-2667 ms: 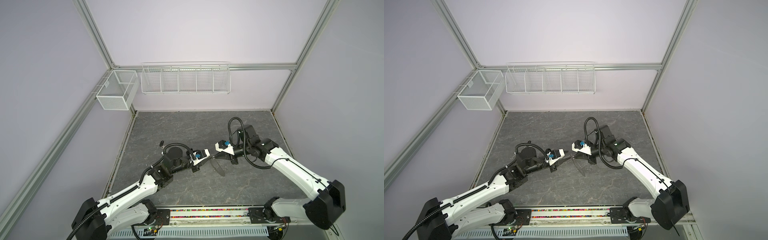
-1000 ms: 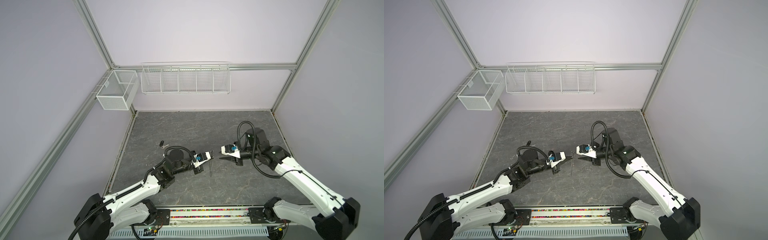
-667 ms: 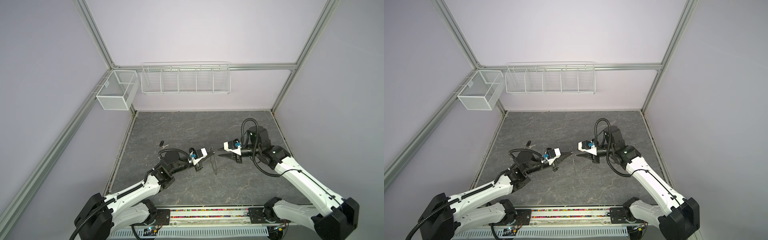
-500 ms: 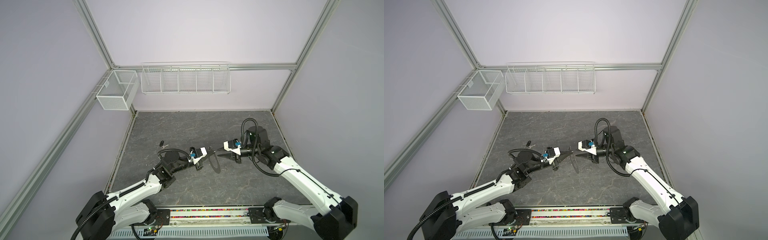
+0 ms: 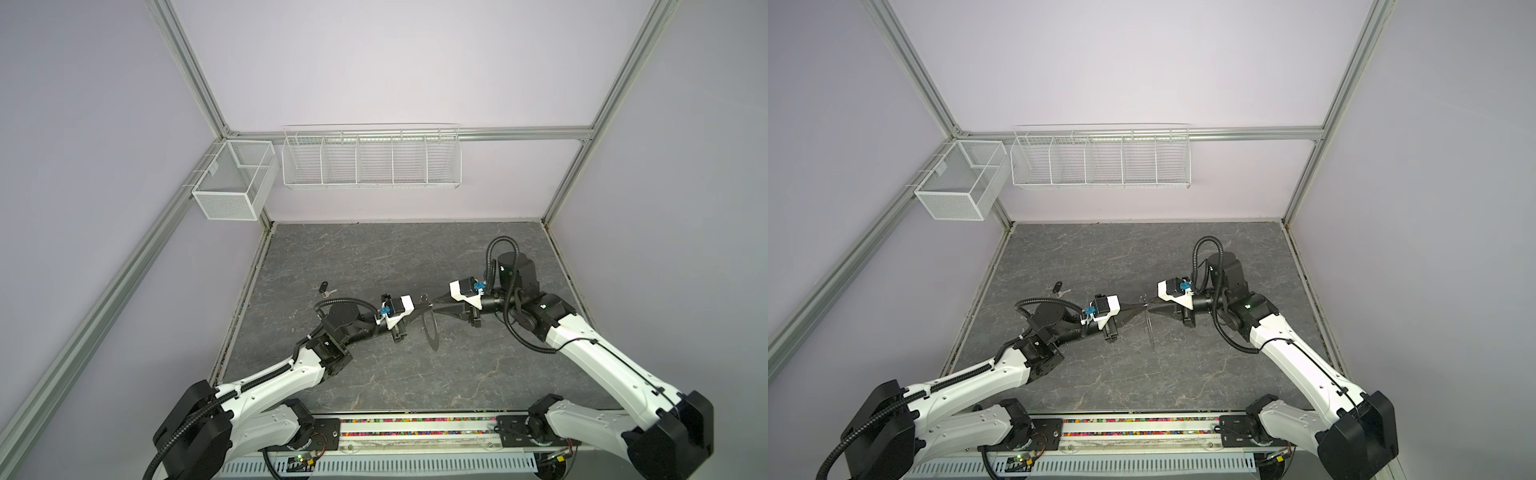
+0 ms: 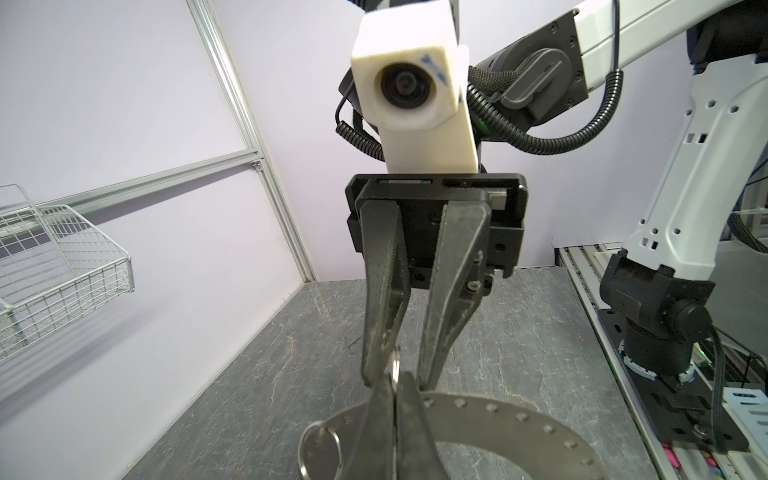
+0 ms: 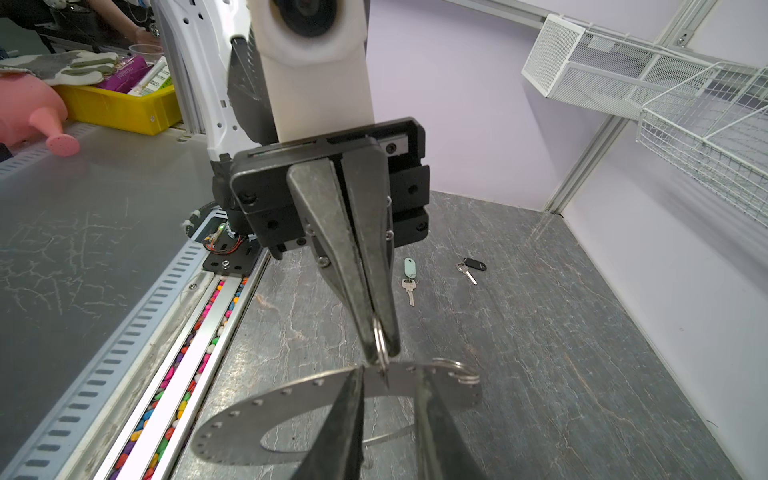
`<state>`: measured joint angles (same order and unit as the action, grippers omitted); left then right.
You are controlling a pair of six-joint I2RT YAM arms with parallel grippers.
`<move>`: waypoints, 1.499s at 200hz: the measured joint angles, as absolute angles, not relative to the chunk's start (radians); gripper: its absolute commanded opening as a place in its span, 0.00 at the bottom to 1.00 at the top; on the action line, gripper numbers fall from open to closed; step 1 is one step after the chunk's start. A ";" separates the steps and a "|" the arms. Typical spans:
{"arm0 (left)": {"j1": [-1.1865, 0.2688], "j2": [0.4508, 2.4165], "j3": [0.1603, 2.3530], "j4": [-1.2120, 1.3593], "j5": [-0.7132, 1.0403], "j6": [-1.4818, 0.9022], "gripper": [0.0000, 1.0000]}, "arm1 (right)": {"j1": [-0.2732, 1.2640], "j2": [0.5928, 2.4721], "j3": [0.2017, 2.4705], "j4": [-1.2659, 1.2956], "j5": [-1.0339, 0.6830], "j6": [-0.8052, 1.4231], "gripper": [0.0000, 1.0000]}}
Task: Put the keys on the keyring
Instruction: 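Pinch the split ring with the right gripper while the left gripper holds the plate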
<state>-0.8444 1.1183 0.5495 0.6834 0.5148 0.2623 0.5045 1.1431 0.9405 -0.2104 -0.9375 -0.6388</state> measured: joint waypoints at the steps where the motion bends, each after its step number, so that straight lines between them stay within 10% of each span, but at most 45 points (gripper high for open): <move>1: -0.844 1.118 0.550 0.683 0.515 0.262 0.00 | 0.505 1.143 0.941 -0.210 -0.938 -0.638 0.22; 112: -0.842 1.127 0.550 0.672 0.524 0.263 0.00 | 0.505 1.154 0.941 -0.239 -0.943 -0.660 0.07; 152: -0.842 1.109 0.555 0.587 0.482 0.294 0.28 | 0.505 1.168 0.963 -0.322 -0.912 -0.688 0.07; 300: -0.913 1.102 0.771 0.075 0.216 0.568 0.25 | 0.553 1.352 1.230 -0.813 -0.625 -0.821 0.07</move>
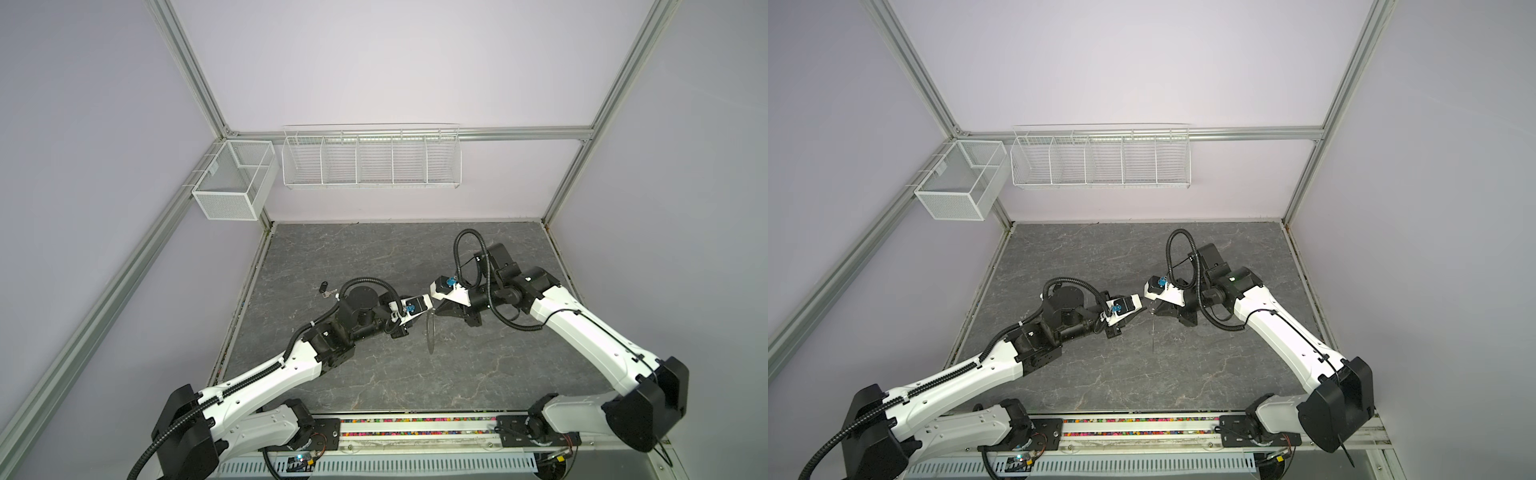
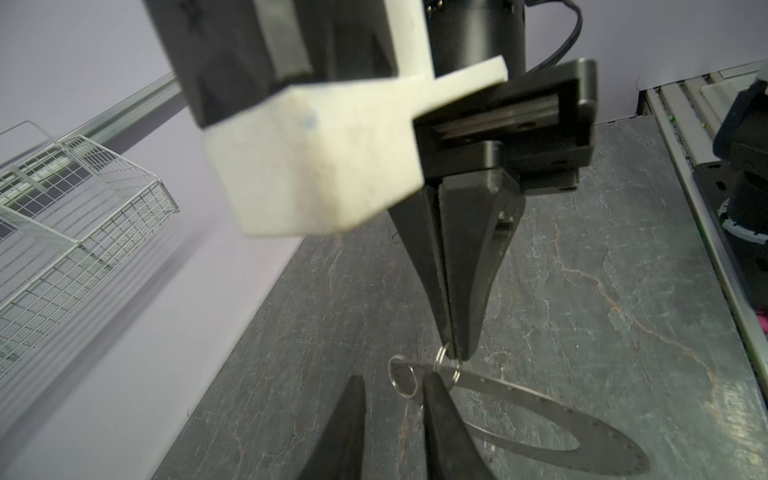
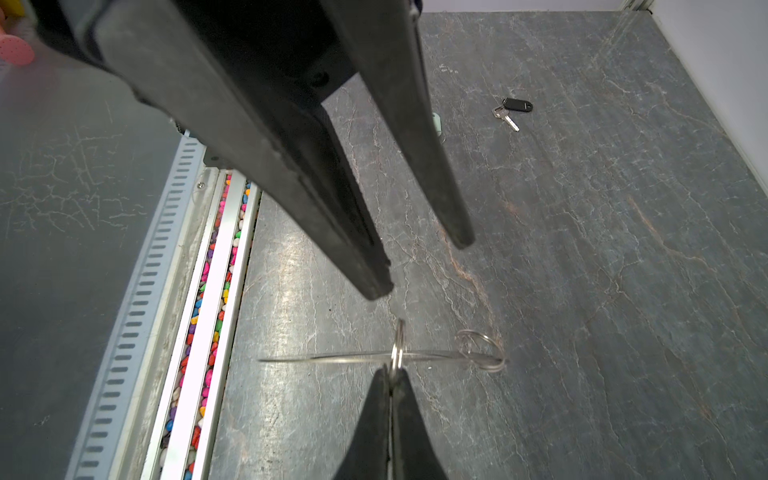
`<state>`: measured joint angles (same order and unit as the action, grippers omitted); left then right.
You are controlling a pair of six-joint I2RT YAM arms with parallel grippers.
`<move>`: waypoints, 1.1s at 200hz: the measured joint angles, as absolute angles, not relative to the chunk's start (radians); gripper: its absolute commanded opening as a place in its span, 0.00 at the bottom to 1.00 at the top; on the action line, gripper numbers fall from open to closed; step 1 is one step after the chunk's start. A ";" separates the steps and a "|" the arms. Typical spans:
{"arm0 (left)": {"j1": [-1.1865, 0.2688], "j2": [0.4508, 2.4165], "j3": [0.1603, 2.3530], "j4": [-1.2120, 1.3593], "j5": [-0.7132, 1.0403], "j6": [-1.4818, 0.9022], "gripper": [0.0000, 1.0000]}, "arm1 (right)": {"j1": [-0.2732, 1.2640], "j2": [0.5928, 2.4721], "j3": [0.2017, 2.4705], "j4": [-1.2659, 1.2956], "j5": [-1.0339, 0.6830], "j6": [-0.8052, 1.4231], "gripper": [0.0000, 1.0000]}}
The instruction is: Put the keys on the keyring
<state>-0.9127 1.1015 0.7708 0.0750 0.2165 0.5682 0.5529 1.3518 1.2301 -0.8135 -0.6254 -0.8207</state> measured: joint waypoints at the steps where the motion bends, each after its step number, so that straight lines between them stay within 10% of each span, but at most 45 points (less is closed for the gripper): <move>1: -0.913 1.102 0.771 0.075 0.216 0.569 0.25 | 0.553 1.352 1.230 -0.814 -0.625 -0.821 0.07; 220: -0.951 1.244 0.896 -0.112 0.210 0.618 0.07 | 0.567 1.386 1.245 -0.850 -0.614 -0.839 0.07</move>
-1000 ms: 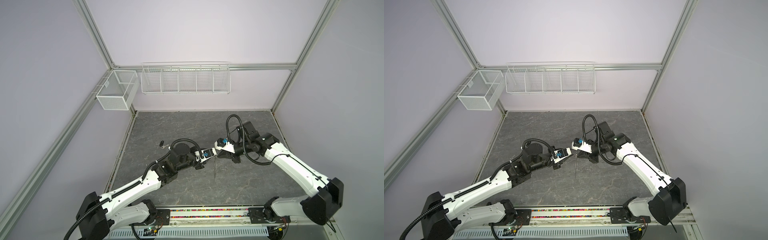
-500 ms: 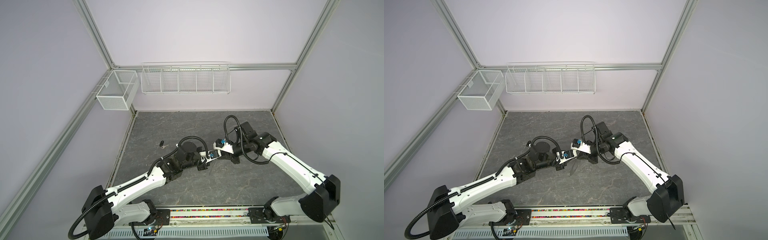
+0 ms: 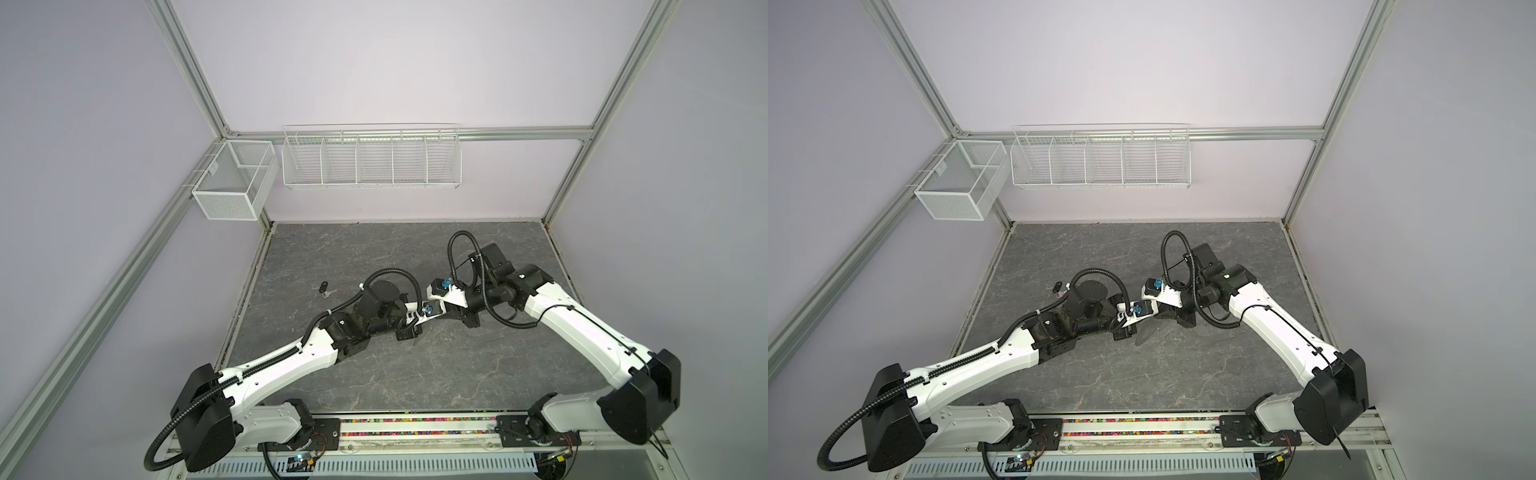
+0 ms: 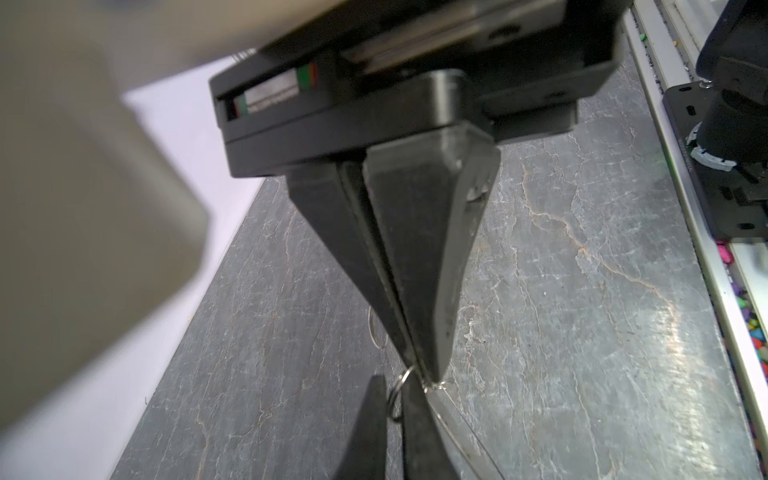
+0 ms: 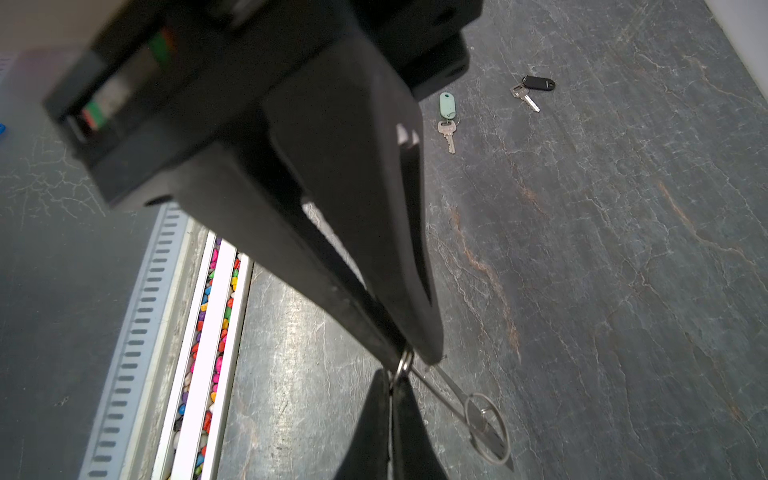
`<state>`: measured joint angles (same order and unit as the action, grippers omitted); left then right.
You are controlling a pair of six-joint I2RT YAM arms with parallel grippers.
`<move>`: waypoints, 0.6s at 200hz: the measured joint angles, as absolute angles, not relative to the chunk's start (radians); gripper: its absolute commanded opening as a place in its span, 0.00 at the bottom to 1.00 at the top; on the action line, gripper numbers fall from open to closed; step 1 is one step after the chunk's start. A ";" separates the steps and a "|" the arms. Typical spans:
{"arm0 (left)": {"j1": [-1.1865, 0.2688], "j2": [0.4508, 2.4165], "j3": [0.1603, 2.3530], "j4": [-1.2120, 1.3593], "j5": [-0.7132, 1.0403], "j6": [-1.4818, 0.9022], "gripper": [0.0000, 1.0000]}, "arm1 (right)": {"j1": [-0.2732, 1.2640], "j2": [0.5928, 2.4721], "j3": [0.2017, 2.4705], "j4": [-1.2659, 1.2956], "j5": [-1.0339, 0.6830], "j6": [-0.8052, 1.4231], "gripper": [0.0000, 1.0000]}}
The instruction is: Put the keys on the keyring
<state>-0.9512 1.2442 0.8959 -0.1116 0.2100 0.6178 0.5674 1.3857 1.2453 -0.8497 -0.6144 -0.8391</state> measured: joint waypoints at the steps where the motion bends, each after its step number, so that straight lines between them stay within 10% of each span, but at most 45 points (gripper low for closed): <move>1: -0.951 1.244 0.896 -0.112 0.210 0.618 0.07 | 0.567 1.386 1.245 -0.850 -0.614 -0.839 0.07; 51: -0.952 1.257 0.900 -0.134 0.239 0.600 0.00 | 0.561 1.359 1.202 -0.787 -0.609 -0.834 0.29; 120: -0.861 1.192 0.694 0.206 0.398 0.419 0.00 | 0.459 1.147 0.956 -0.482 -0.708 -0.766 0.30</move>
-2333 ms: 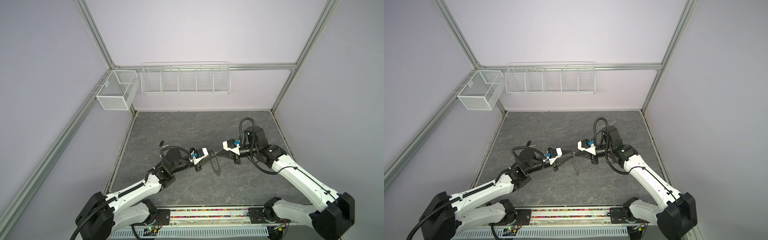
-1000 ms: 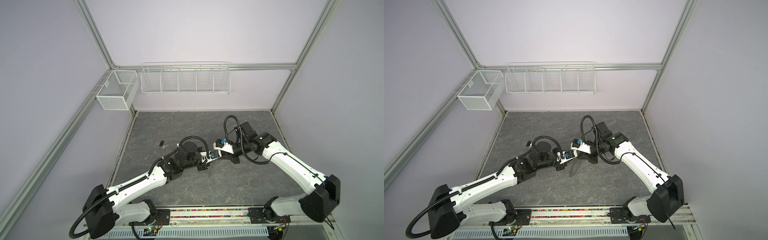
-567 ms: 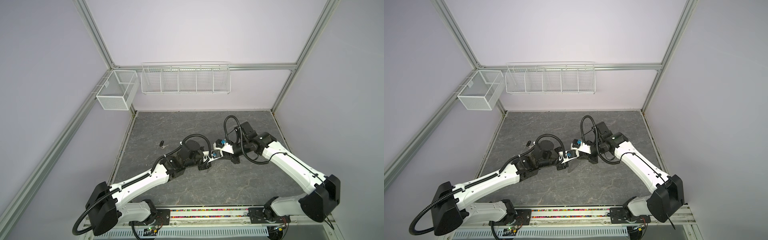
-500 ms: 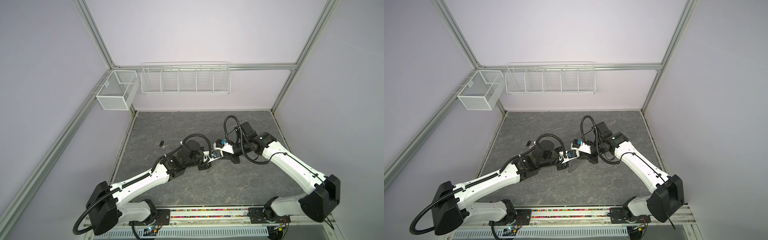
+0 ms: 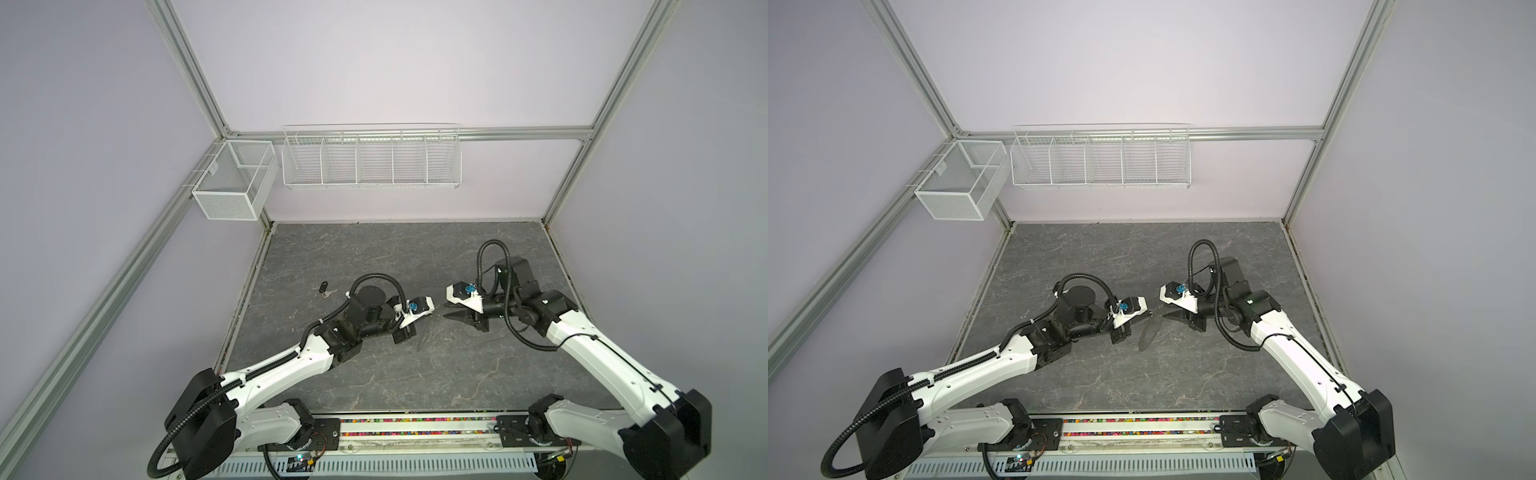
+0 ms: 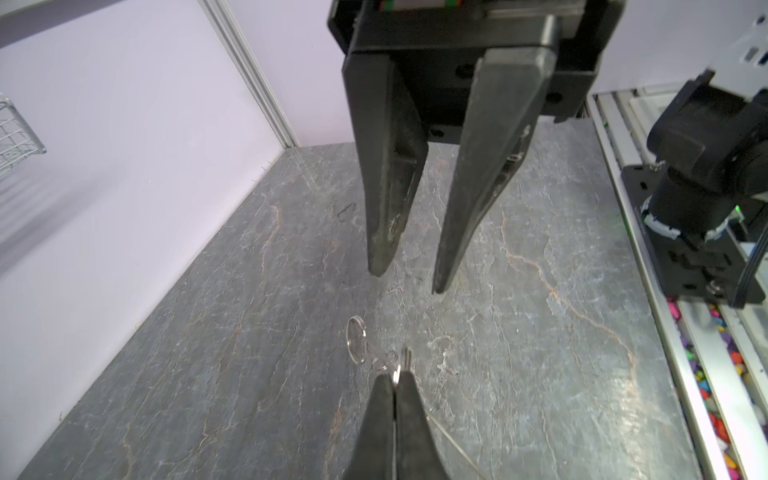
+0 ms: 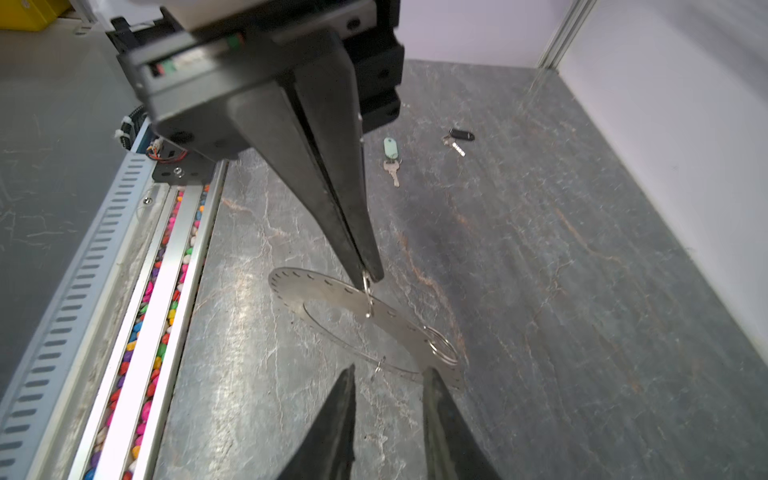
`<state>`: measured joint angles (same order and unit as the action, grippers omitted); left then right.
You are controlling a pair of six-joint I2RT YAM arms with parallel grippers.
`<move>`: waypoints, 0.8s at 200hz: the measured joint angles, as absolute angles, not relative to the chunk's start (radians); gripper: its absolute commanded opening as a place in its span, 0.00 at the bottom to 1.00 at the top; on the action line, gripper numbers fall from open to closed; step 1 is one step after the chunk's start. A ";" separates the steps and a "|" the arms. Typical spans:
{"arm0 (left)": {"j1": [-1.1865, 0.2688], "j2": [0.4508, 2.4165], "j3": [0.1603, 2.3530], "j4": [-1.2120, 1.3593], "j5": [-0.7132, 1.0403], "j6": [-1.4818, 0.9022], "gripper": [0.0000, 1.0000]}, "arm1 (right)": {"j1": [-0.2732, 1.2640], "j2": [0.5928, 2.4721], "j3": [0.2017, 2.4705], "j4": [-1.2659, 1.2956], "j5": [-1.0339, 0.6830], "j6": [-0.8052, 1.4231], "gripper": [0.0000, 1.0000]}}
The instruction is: Put the keys on the keyring
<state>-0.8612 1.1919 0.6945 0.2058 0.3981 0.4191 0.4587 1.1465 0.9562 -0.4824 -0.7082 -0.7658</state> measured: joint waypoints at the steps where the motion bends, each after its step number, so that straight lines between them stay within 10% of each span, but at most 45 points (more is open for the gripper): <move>1: -0.860 1.192 0.693 0.210 0.400 0.417 0.00 | 0.459 1.146 0.956 -0.480 -0.710 -0.765 0.30; 160: -0.854 1.169 0.651 0.460 0.498 0.332 0.00 | 0.460 1.160 0.937 -0.350 -0.876 -0.691 0.24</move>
<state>-0.8543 1.1694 0.6506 0.4599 0.4980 0.3325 0.4599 1.1599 0.9375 -0.3504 -0.8764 -0.6907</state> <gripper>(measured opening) 0.049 0.248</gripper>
